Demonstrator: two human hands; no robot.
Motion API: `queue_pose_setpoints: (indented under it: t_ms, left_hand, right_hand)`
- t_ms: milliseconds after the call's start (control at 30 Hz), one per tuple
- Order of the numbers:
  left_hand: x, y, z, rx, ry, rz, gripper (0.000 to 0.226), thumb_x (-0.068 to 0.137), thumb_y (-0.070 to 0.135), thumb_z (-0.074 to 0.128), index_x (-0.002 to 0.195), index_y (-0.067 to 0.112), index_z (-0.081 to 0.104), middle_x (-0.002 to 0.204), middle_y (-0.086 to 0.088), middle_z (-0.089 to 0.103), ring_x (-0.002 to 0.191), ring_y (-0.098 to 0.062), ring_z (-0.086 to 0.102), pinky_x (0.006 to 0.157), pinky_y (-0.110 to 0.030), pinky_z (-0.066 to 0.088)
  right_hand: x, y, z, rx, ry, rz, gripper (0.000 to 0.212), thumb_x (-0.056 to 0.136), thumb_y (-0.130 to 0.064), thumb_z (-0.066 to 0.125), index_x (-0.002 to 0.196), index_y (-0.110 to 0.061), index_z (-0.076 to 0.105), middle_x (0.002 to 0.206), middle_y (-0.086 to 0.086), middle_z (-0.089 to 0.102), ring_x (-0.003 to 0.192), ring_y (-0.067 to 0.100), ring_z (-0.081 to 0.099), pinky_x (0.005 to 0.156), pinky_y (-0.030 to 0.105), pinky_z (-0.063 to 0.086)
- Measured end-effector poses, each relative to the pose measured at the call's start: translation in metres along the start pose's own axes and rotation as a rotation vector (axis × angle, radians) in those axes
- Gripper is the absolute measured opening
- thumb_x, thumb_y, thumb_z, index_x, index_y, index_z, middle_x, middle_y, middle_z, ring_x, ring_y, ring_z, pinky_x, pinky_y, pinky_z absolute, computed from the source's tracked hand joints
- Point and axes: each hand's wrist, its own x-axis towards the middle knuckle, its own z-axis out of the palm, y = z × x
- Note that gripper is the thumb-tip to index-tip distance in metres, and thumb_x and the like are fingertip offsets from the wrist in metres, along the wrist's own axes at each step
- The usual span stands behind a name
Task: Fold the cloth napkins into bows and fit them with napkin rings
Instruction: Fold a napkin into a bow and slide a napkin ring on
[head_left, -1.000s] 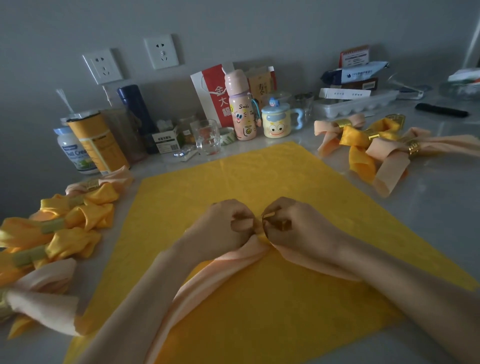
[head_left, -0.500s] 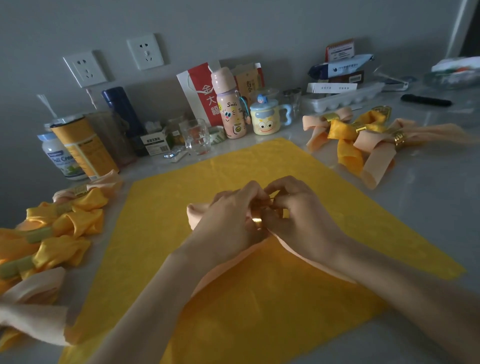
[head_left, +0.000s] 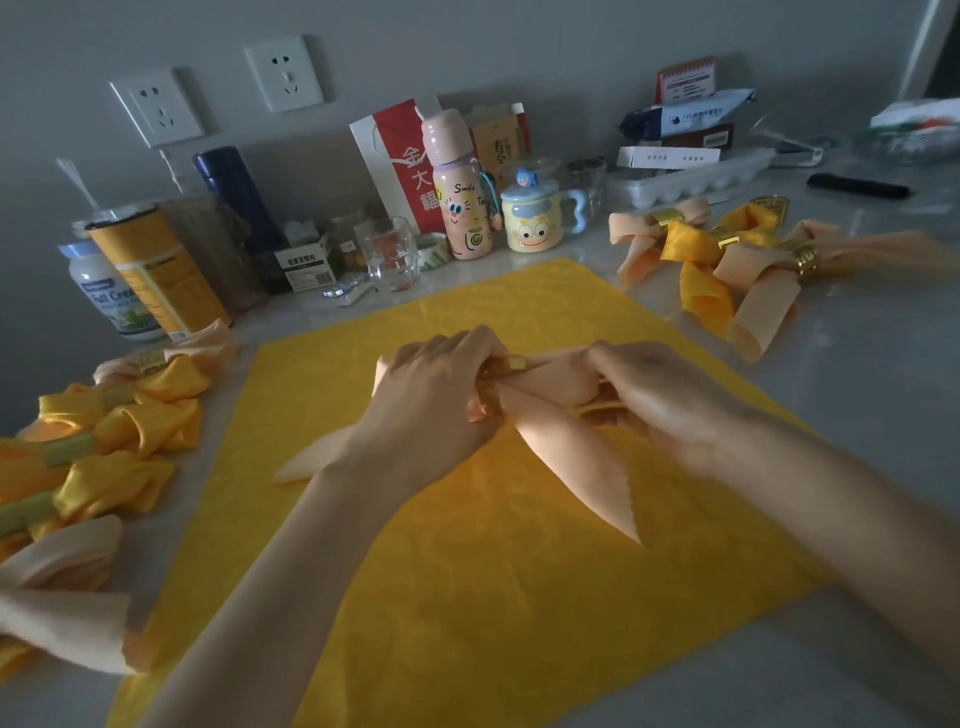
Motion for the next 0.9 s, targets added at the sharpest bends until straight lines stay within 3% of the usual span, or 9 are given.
queue_pose_setpoints:
  t_ms: [67, 200, 300, 367, 500, 600, 700, 767, 900]
  left_hand:
    - [-0.002, 0.0, 0.004, 0.01, -0.006, 0.006, 0.04, 0.077, 0.025, 0.074, 0.111, 0.018, 0.054, 0.107, 0.008, 0.061, 0.102, -0.015, 0.054, 0.083, -0.019, 0.024]
    - [-0.005, -0.002, 0.013, -0.061, 0.002, -0.007, 0.053, 0.071, 0.034, 0.078, 0.118, 0.019, 0.056, 0.113, 0.005, 0.062, 0.108, -0.022, 0.057, 0.093, -0.036, 0.037]
    - [-0.003, -0.009, 0.0, -0.344, -0.057, -0.233, 0.09, 0.06, 0.055, 0.074, 0.138, 0.027, 0.039, 0.135, 0.008, 0.049, 0.122, -0.011, 0.048, 0.102, -0.033, 0.037]
    - [-0.002, -0.015, -0.01, -0.419, -0.031, -0.397, 0.101, 0.053, 0.063, 0.067, 0.141, 0.027, 0.033, 0.137, 0.008, 0.044, 0.12, -0.009, 0.045, 0.096, -0.026, 0.036]
    - [-0.007, -0.021, -0.01, -0.665, -0.041, -0.689, 0.083, 0.062, 0.06, 0.063, 0.129, 0.015, 0.046, 0.111, 0.008, 0.059, 0.093, -0.004, 0.056, 0.073, -0.018, 0.043]
    - [-0.005, -0.017, -0.006, -0.761, -0.105, -0.774, 0.088, 0.054, 0.067, 0.059, 0.127, 0.017, 0.053, 0.112, 0.004, 0.062, 0.1, -0.011, 0.059, 0.08, -0.022, 0.046]
    - [-0.005, -0.005, -0.006, -0.856, -0.228, -0.752, 0.072, 0.061, 0.072, 0.061, 0.113, 0.022, 0.063, 0.11, -0.001, 0.068, 0.101, -0.017, 0.064, 0.086, -0.03, 0.052]
    - [-0.007, 0.003, -0.005, -1.014, -0.3, -0.694, 0.065, 0.062, 0.072, 0.068, 0.105, 0.023, 0.065, 0.108, -0.002, 0.07, 0.104, -0.018, 0.065, 0.095, -0.039, 0.049]
    - [-0.007, 0.009, 0.0, -1.235, -0.214, -0.748, 0.074, 0.053, 0.063, 0.079, 0.107, 0.015, 0.066, 0.105, -0.005, 0.071, 0.098, -0.02, 0.066, 0.087, -0.034, 0.053]
  right_hand:
    - [-0.002, -0.001, 0.002, -0.02, -0.098, 0.031, 0.032, 0.094, -0.029, 0.043, 0.099, -0.018, 0.072, 0.085, 0.002, 0.067, 0.076, 0.015, 0.057, 0.066, 0.031, 0.043]
    - [-0.001, 0.0, 0.001, -0.097, -0.079, -0.008, 0.026, 0.091, -0.034, 0.055, 0.102, -0.013, 0.065, 0.088, 0.0, 0.066, 0.078, 0.012, 0.06, 0.057, 0.018, 0.042]
    - [0.001, -0.003, -0.003, 0.058, -0.039, 0.023, 0.02, 0.089, -0.024, 0.058, 0.102, -0.011, 0.067, 0.089, 0.006, 0.069, 0.075, 0.015, 0.062, 0.055, 0.022, 0.046]
    - [0.001, -0.004, -0.005, 0.199, -0.041, 0.067, 0.023, 0.089, -0.021, 0.058, 0.106, -0.006, 0.065, 0.088, 0.01, 0.067, 0.073, 0.019, 0.062, 0.057, 0.029, 0.047]
    - [0.004, -0.003, -0.005, 0.309, 0.006, 0.085, 0.032, 0.09, -0.027, 0.057, 0.113, -0.008, 0.065, 0.093, 0.01, 0.062, 0.078, 0.02, 0.054, 0.059, 0.029, 0.044]
    - [0.003, -0.005, -0.006, 0.39, -0.018, 0.056, 0.028, 0.089, -0.027, 0.056, 0.112, -0.017, 0.068, 0.095, 0.006, 0.064, 0.079, 0.018, 0.054, 0.063, 0.028, 0.044]
    - [0.0, -0.007, -0.007, 0.437, -0.168, -0.007, 0.023, 0.089, -0.022, 0.053, 0.105, -0.019, 0.07, 0.086, 0.0, 0.068, 0.072, 0.012, 0.06, 0.062, 0.023, 0.047]
    - [-0.002, -0.007, -0.006, 0.398, -0.275, -0.056, 0.024, 0.086, -0.019, 0.054, 0.104, -0.013, 0.069, 0.088, 0.001, 0.069, 0.078, 0.012, 0.063, 0.072, 0.025, 0.047]
    - [-0.005, -0.006, 0.0, 0.33, -0.388, -0.082, 0.036, 0.081, -0.016, 0.06, 0.115, -0.002, 0.061, 0.092, 0.002, 0.065, 0.092, 0.016, 0.057, 0.082, 0.03, 0.039]
